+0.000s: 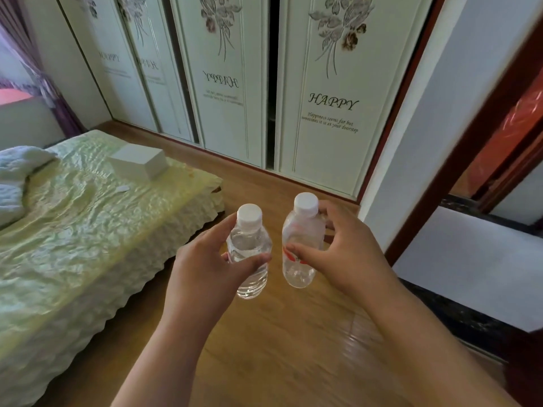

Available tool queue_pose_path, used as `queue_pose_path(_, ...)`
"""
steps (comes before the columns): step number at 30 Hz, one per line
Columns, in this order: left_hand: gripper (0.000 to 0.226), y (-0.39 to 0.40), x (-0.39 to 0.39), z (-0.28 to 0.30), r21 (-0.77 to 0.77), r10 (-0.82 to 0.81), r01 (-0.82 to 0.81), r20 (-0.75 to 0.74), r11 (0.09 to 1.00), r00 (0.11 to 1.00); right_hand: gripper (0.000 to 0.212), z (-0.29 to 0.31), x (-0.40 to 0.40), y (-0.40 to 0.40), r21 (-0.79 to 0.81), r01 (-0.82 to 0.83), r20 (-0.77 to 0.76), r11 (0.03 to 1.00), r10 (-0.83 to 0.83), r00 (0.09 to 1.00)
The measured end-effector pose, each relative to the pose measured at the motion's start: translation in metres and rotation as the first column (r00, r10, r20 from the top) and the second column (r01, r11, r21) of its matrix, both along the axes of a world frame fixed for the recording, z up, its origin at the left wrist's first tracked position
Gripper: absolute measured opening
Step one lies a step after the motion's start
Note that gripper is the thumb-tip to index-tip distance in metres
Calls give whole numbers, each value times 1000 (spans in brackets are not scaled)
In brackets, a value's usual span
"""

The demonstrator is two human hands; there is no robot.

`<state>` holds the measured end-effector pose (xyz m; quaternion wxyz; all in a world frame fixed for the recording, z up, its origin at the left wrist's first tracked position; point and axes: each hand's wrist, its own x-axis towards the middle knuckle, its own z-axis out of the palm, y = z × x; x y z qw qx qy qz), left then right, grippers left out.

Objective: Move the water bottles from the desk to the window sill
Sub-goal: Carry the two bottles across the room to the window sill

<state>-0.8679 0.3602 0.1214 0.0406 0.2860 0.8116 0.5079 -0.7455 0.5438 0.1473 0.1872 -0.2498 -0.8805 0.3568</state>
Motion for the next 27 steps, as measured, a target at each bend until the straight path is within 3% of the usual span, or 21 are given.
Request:
queue_pose_path(15, 75, 23, -93, -20, -26, 7, -6, 60, 1000, 998, 72, -27, -85, 30, -64, 1, 29, 998, 1, 1000)
queue_pose_path(27, 76, 127, -155, -11, -105, 81, -77, 34, 991, 996, 76, -37, -172, 145, -124, -74, 5, 990, 75, 997)
